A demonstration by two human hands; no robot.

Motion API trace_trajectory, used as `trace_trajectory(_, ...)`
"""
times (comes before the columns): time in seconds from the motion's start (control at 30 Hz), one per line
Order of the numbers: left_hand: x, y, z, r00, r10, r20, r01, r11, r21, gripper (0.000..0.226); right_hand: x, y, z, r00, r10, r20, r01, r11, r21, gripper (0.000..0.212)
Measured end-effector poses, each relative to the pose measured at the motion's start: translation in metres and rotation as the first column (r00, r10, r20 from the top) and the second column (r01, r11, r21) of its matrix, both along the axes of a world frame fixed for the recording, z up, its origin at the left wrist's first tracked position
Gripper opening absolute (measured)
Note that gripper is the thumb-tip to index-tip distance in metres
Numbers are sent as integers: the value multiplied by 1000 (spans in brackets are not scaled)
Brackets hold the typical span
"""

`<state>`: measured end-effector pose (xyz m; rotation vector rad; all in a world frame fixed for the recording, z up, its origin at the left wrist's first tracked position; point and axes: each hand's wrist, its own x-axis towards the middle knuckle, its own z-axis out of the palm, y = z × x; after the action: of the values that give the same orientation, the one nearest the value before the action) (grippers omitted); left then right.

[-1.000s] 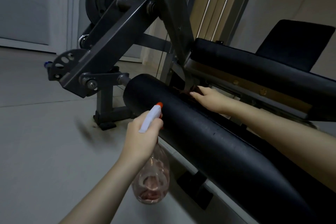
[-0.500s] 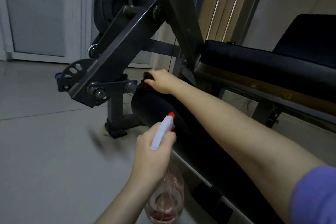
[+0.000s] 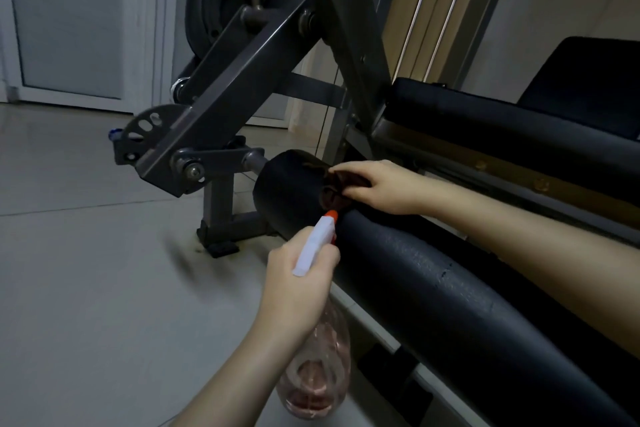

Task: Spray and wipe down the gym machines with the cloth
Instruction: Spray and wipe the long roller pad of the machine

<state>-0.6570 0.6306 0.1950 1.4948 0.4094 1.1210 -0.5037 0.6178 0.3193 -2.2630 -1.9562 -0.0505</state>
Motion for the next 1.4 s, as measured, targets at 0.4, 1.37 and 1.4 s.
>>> trace_trajectory(0.4, 0, -6, 9, 997, 76, -11, -77, 995, -56, 50, -3, -39, -2, 992, -107, 72, 104, 994, 39, 34)
trace_trajectory(1.37, -12, -73, 26, 980, 1, -199, 25, 992, 127, 29, -31, -186, -21, 919, -332, 214, 295, 937, 188, 54)
trace_trajectory(1.4, -11, -73, 25, 982, 0, -188, 24, 992, 122, 18, -32, -197, -22, 916, -329, 230, 291, 939, 183, 52)
